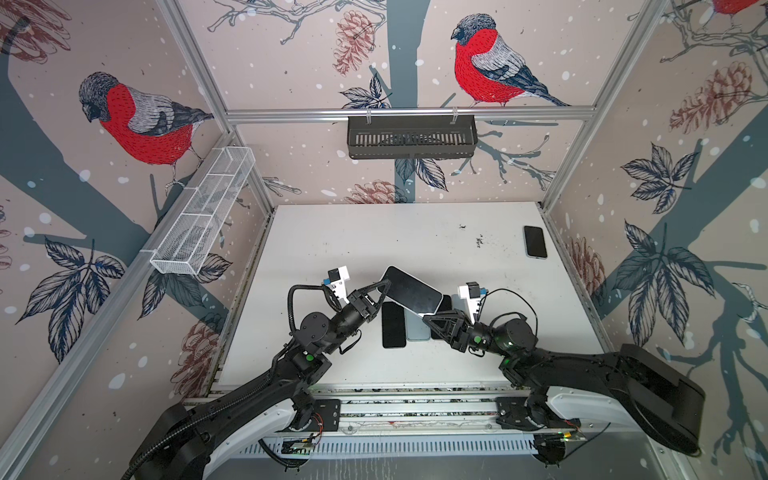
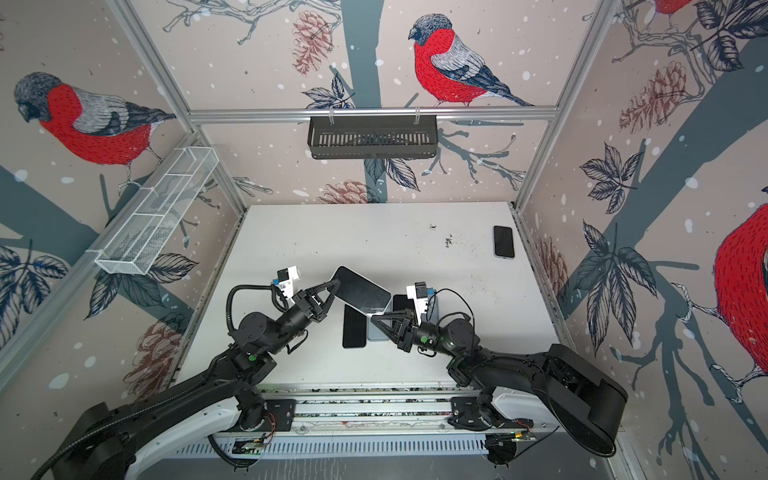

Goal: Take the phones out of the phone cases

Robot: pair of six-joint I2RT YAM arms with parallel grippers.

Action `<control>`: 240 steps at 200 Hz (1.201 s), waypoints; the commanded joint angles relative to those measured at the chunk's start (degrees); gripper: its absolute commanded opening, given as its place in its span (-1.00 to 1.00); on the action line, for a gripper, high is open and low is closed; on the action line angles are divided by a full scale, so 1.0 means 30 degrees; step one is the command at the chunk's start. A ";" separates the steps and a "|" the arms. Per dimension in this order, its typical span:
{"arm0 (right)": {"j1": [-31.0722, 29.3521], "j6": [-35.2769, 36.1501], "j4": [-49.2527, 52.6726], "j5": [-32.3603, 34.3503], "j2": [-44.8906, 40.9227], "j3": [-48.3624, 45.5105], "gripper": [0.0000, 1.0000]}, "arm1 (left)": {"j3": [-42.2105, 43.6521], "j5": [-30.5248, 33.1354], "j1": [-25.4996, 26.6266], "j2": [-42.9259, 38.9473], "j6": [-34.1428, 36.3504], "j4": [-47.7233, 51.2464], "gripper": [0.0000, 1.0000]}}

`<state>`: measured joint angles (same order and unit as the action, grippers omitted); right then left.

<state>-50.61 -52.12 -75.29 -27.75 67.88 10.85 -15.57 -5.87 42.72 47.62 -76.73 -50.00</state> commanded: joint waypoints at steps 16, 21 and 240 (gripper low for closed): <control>-0.0334 0.8199 0.7245 0.3500 0.0058 0.0850 -0.97 | -0.0890 -0.1305 0.0187 0.0369 -0.0815 -0.0885 -1.00; -0.0382 0.8843 0.7455 0.4265 -0.0028 0.0794 -0.98 | -0.1007 -0.1433 0.0222 0.0435 -0.0780 -0.0819 -1.00; 0.2294 0.1123 0.3365 0.0390 -0.6683 -0.2266 0.42 | -0.0200 -0.1291 0.0007 0.1544 -0.0896 -0.5270 -1.00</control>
<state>-43.48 -33.58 -52.14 -13.76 45.52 5.48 -16.40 -11.38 42.39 51.64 -78.04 -53.15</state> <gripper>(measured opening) 0.718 0.124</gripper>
